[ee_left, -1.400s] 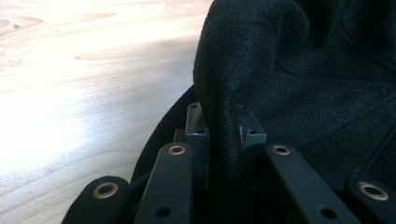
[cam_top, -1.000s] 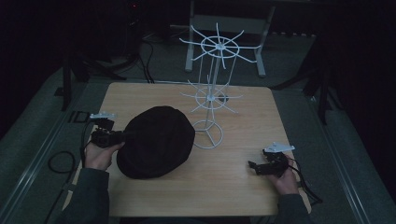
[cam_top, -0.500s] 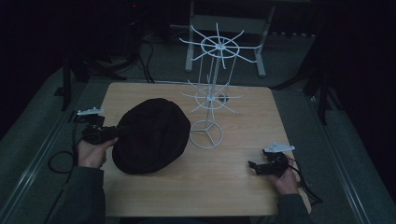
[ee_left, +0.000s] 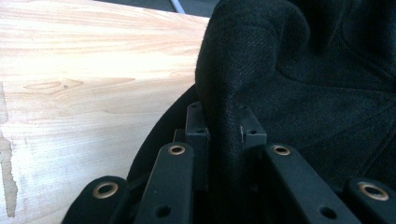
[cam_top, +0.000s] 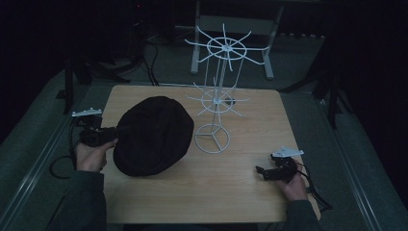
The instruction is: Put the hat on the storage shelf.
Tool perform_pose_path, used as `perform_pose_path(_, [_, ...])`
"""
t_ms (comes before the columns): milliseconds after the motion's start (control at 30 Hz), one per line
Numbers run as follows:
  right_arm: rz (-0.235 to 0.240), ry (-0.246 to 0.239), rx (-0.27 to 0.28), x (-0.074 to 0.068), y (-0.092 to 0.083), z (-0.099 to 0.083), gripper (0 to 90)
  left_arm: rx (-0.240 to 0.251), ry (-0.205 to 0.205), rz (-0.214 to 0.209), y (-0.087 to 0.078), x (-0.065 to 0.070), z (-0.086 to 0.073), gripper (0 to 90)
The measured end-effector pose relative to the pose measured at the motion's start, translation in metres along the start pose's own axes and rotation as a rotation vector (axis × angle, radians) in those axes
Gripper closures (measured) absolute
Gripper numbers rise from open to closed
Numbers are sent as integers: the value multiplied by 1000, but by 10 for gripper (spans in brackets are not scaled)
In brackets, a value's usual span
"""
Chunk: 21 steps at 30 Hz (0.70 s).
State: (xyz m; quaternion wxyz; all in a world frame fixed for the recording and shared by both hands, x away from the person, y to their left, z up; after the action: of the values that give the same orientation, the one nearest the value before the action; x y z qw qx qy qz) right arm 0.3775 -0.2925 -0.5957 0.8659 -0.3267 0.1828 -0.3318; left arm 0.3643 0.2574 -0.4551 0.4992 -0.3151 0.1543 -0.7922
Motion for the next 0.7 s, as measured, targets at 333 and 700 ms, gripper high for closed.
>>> perform_pose_path(333, [0,0,0,0,0,0,120,26,-18,-21,-4,1,5,804])
perform_pose_path(700, [0,1,0,0,0,0,119,70,-47,-46,-8,4,12,805])
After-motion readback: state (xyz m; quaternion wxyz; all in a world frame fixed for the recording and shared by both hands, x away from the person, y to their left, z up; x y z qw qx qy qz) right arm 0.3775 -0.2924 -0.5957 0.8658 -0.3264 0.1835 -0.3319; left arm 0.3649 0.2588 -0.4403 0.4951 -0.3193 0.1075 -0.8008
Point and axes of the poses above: each handheld gripper's, and its own axes: y roughly forward along the jaws, z roughly out of its top, x roughly to its right, the point moved 5 cm from there along y, roughly forward along the jaws, and after that the axes turned 9 degrees about z, right-handed, at the moved point
